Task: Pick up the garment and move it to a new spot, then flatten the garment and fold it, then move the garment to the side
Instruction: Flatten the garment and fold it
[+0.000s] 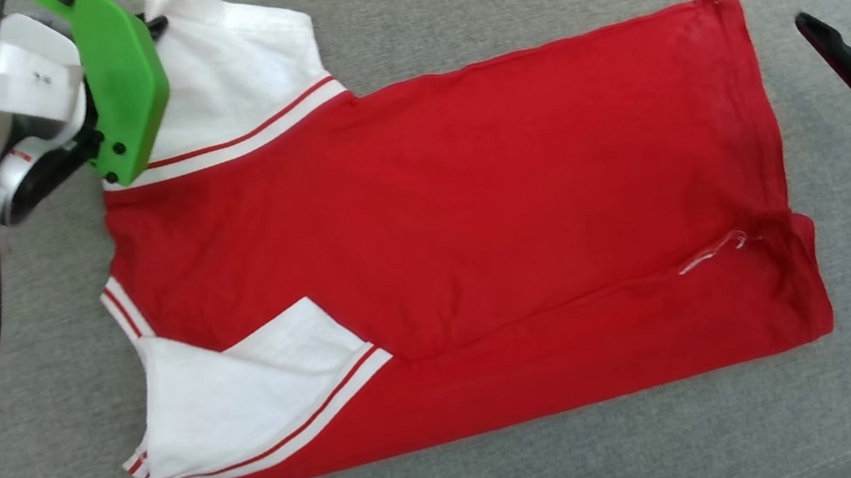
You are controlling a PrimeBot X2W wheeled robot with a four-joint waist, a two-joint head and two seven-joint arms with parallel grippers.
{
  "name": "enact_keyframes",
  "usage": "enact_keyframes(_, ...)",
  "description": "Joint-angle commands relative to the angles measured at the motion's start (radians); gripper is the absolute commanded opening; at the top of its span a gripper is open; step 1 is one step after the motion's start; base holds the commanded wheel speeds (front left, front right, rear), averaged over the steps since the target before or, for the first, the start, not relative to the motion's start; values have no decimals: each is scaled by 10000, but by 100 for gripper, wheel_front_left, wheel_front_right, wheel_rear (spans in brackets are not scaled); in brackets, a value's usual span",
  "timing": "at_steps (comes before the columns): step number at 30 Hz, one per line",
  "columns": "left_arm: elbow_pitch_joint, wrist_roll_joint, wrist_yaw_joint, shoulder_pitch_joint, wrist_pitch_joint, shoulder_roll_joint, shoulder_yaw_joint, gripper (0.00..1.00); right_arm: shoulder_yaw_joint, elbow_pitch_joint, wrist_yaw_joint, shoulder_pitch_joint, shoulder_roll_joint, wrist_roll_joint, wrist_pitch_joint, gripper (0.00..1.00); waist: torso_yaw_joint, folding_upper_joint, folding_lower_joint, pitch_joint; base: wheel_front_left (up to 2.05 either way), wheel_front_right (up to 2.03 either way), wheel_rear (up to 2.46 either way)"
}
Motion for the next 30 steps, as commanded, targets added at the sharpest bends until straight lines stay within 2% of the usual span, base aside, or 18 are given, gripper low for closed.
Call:
enact_keyframes(1, -131, 69, -24, 200, -182, -48, -52, 0, 219, 143, -7, -315, -254, 525, 688, 100, 418, 0, -1, -305, 0, 0, 0)
enact_keyframes(5, -425, 315, -24, 198, -539, -175, -140, 0, 661, 684, -7, -1012, -858, 1492, 2484, 100, 753, 0, -1, -273, 0, 0, 0)
enact_keyframes(9, -634, 480, -19, 118, -753, -283, -159, 0, 1051, 1375, -7, -1694, -935, 1879, 3547, 100, 988, 0, -1, -142, 0, 0, 0)
enact_keyframes(12, -770, 636, 6, -15, -867, -322, -159, 0, 1319, 2018, -7, -2259, -757, 1876, 3943, 100, 1120, 0, -1, 20, 0, 0, 0)
enact_keyframes(22, -1189, 905, 141, -392, -1089, -414, -78, 0, 2213, 4052, -7, -3437, -26, 1472, 3778, 100, 1387, 0, -1, 600, 0, 0, 0)
enact_keyframes(25, -1278, 963, 183, -480, -1151, -463, -66, 0, 2580, 4982, -7, -3242, 334, 1605, 3447, 100, 1488, 0, -1, 784, 0, 0, 0)
enact_keyframes(30, -1322, 984, 209, -401, -1252, -358, -83, 0, 3292, 5310, -7, -2771, 487, 1998, 2966, 100, 1468, 0, -1, 850, 0, 0, 0)
